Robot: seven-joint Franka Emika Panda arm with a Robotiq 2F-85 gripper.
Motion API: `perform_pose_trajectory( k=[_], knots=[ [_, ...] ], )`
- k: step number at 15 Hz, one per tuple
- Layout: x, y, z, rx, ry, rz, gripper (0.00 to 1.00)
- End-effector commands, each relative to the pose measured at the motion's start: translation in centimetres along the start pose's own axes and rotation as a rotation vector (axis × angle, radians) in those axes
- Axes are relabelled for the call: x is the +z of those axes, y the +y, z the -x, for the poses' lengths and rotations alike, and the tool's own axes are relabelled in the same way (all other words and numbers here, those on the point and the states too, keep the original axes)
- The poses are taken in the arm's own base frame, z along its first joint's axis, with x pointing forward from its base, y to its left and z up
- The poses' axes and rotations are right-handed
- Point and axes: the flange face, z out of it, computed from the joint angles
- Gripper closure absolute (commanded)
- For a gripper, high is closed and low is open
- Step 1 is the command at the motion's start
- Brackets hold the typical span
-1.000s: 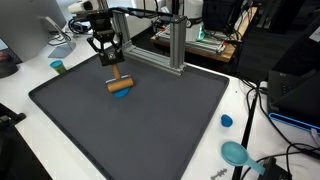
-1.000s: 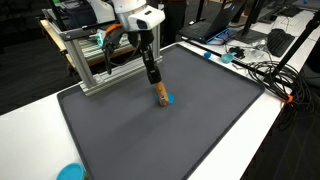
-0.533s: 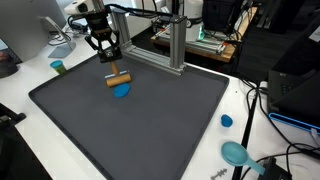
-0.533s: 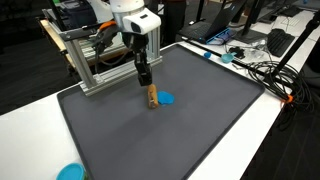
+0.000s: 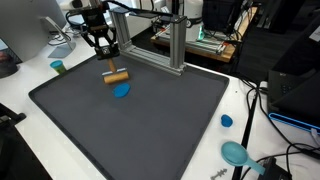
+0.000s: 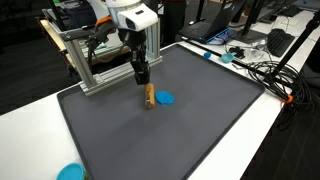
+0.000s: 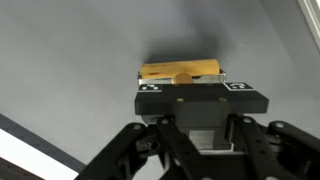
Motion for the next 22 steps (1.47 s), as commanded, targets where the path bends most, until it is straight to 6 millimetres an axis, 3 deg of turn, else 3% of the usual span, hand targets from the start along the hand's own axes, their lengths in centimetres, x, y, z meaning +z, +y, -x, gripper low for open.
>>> perform_pose_trajectory(
  k=[1, 5, 9, 12, 14, 15, 16, 18, 19, 22],
  knots=[
    [-4.0, -2.8, -3.0, -0.016, 0.030, 0.051, 0.78],
    [-8.5, -7.0, -7.4, -0.045, 0.010, 0.104, 0.78],
    [-12.8, -10.8, -9.5, 0.053, -0.036, 0.004, 0.78],
    [-15.5, -13.1, -9.2, 0.086, 0.041, -0.092, 0.78],
    [-17.1, -13.9, -7.9, 0.126, 0.155, -0.083, 0.78],
    [-15.3, -12.7, -9.6, 0.097, 0.066, -0.083, 0.78],
    [-16.0, -12.9, -9.3, 0.100, 0.078, -0.079, 0.53],
    [-15.7, -12.8, -9.3, 0.101, 0.073, -0.082, 0.53],
    [-15.2, -12.8, -9.3, 0.100, 0.067, -0.089, 0.78],
    [-12.5, -12.2, -9.4, 0.297, 0.185, -0.015, 0.78]
  ],
)
